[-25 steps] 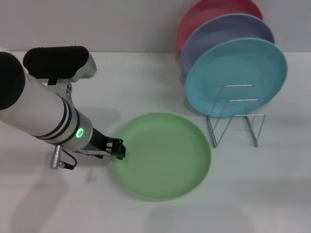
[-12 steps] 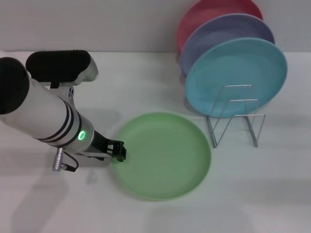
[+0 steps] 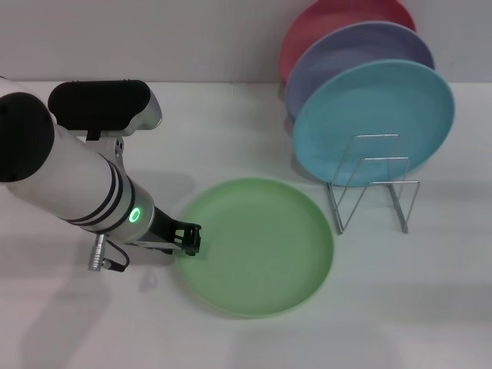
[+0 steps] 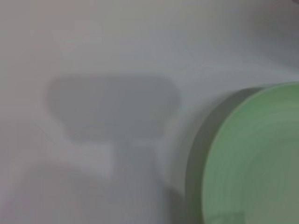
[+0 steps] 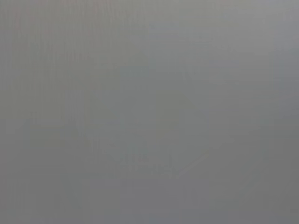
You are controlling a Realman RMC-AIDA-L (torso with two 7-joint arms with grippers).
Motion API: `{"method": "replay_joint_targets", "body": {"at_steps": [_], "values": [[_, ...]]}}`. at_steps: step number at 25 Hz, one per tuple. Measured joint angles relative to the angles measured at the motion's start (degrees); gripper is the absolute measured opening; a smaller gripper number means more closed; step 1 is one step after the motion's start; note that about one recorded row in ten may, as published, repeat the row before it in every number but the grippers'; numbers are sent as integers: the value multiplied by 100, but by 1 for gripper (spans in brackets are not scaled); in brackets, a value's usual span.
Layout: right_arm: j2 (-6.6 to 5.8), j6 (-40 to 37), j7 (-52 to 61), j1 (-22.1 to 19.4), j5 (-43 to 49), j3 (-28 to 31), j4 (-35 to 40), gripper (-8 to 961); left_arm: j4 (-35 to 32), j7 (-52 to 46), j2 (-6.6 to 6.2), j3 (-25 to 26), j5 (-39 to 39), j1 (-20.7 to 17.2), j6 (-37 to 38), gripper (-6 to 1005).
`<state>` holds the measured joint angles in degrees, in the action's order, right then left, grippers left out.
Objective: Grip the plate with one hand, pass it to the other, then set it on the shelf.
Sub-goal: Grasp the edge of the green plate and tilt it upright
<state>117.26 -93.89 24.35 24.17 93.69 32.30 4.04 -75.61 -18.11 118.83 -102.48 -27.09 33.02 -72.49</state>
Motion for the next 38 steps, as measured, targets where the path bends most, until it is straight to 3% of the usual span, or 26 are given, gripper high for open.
{"method": "replay_joint_targets", "body": {"at_steps": [10,20,38], "values": [[-2,-17,0,-8,0,4,0,579,132,16,0,-35,6,44,49,259],[-2,-33,0,-26,0,4,0,579,191,45,0,-35,1,79,74,236],[-2,-42,134,-52,0,2,13,580,200,72,-9,-37,2,81,37,95]]}}
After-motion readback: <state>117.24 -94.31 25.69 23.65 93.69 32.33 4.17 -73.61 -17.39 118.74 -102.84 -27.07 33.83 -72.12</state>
